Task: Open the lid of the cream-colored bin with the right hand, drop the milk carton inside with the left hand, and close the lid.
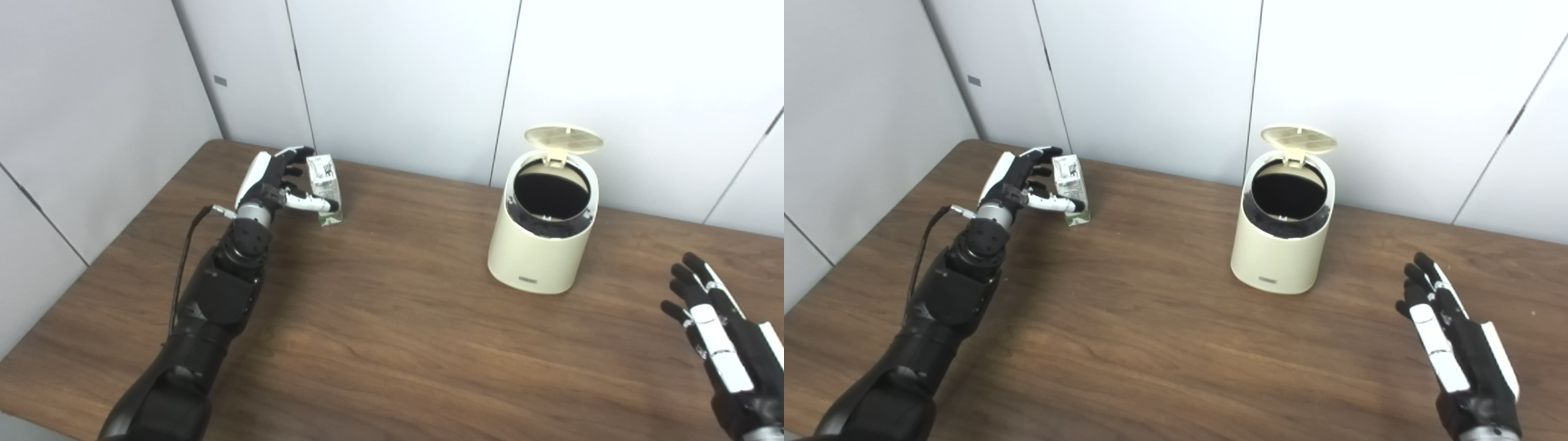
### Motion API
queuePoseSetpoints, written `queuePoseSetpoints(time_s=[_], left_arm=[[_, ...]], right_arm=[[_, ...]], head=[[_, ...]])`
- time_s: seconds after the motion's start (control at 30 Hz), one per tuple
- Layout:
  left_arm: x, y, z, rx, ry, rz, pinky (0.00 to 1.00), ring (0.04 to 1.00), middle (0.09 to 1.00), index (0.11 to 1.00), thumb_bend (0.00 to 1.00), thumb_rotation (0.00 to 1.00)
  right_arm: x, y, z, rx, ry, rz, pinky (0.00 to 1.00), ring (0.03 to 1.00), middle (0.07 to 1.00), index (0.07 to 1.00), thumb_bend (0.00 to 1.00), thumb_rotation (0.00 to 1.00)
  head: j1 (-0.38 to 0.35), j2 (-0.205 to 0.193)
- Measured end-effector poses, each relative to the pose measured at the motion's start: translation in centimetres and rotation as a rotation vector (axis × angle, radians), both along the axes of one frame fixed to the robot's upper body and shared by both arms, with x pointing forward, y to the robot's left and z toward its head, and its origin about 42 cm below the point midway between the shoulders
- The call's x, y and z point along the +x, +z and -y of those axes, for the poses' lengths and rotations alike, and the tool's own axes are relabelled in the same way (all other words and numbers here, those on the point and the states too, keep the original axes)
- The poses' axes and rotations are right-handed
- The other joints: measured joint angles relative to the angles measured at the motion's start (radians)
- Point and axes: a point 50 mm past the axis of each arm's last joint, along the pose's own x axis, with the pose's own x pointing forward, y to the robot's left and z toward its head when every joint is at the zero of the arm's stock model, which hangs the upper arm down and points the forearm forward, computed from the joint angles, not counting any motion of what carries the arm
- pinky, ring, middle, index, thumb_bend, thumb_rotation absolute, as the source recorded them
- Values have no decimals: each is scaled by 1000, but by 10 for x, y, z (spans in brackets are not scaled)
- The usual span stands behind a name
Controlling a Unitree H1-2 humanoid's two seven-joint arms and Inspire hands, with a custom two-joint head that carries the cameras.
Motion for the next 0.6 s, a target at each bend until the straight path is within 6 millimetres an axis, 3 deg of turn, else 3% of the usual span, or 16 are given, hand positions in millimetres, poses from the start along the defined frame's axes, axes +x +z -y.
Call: queuePoseSetpoints(time_s=[0.3,0.6], left_arm=[[4,1,3,31,-28,14,686,798,862,826,857,0],[4,-1,2,41,-23,23,599,701,755,759,839,0]], right_arm=[[-1,0,-3,7,-6,-9,873,946,936,955,322,748],[-1,0,-4,1,-20,-7,869,934,931,950,311,742]], head=[[-8,6],[-17,5]])
